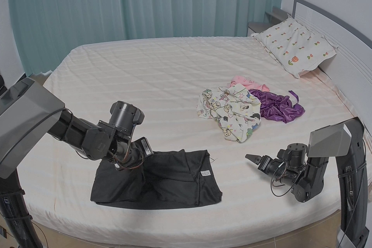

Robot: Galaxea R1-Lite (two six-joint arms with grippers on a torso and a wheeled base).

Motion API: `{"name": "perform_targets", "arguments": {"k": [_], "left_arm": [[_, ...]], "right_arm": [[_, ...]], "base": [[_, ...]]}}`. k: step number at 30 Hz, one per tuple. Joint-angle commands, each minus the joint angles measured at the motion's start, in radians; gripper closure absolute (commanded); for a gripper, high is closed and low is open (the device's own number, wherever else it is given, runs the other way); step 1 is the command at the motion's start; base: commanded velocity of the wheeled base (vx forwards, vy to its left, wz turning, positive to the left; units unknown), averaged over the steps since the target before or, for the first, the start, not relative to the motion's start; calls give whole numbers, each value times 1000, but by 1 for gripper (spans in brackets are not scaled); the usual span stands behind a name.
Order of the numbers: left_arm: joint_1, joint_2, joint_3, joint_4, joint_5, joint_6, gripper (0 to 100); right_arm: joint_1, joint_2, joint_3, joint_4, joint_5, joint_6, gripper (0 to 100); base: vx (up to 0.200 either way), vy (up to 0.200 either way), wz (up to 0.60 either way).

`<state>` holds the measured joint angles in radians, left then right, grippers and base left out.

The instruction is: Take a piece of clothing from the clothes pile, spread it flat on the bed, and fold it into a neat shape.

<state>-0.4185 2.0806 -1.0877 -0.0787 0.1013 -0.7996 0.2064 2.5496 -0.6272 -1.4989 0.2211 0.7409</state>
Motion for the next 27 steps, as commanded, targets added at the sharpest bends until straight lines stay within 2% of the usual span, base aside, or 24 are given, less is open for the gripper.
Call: {"name": "perform_targets", "arguments": {"k": [1, 14, 19, 27], "left_arm": [[-28, 65, -60, 19, 5, -1, 100], [-74, 144, -176, 62, 6, -15, 100], [-80, 177, -219, 63, 3, -78, 100], [-88, 194, -230, 62, -3, -87, 100]], "right_arm": [[1, 3, 0, 2, 0, 0, 0], [1, 3, 0, 2, 0, 0, 0], [2, 5, 0, 2, 0, 0, 0], [2, 8, 0, 2, 0, -1, 0]], "base": [[0, -200, 0], [0, -200, 0], [0, 0, 0], [0, 0, 0]]}}
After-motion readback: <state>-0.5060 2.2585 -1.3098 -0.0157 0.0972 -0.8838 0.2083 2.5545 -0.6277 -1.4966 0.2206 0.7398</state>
